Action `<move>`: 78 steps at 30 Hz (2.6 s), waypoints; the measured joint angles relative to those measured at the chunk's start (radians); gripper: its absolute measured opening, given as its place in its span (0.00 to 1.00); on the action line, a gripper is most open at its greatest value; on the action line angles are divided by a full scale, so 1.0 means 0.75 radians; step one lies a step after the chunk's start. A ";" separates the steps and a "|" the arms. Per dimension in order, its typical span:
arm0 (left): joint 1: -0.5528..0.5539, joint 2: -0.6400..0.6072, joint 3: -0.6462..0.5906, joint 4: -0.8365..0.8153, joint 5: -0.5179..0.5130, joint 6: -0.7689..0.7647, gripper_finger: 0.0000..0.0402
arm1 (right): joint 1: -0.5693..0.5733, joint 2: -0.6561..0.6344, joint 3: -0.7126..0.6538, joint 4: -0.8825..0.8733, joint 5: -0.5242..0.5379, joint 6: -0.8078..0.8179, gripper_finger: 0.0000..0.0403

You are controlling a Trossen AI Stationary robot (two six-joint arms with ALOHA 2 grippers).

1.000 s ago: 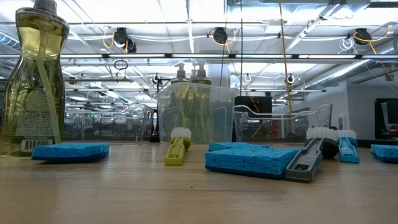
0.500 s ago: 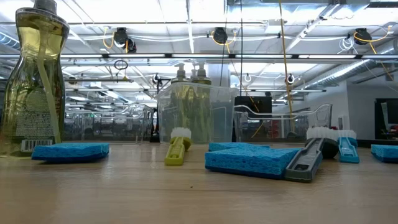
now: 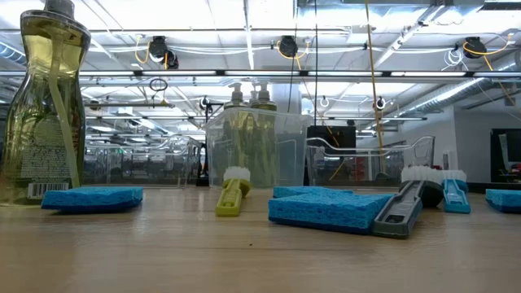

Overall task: Pick & Place Kitchen Sink Supplies
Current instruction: Put the liquid dishwashing soap into the middle transparent bin

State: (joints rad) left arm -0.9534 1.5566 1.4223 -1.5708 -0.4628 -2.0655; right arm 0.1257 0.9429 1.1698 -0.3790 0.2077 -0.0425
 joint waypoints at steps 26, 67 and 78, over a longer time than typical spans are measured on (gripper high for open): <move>-0.033 -0.001 0.000 0.000 -0.361 -0.096 0.44 | 0.000 0.000 0.000 0.001 0.000 0.005 0.46; 0.188 -0.003 -0.099 0.001 -0.629 0.165 0.37 | 0.001 0.000 0.000 0.010 -0.004 0.023 0.46; 0.297 -0.002 -0.146 0.000 -0.586 0.271 0.37 | 0.000 0.000 0.000 0.010 -0.004 0.018 0.46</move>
State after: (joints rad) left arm -0.7303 1.5555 1.3126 -1.5709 -0.9026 -1.8624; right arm 0.1257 0.9431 1.1698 -0.3714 0.2050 -0.0288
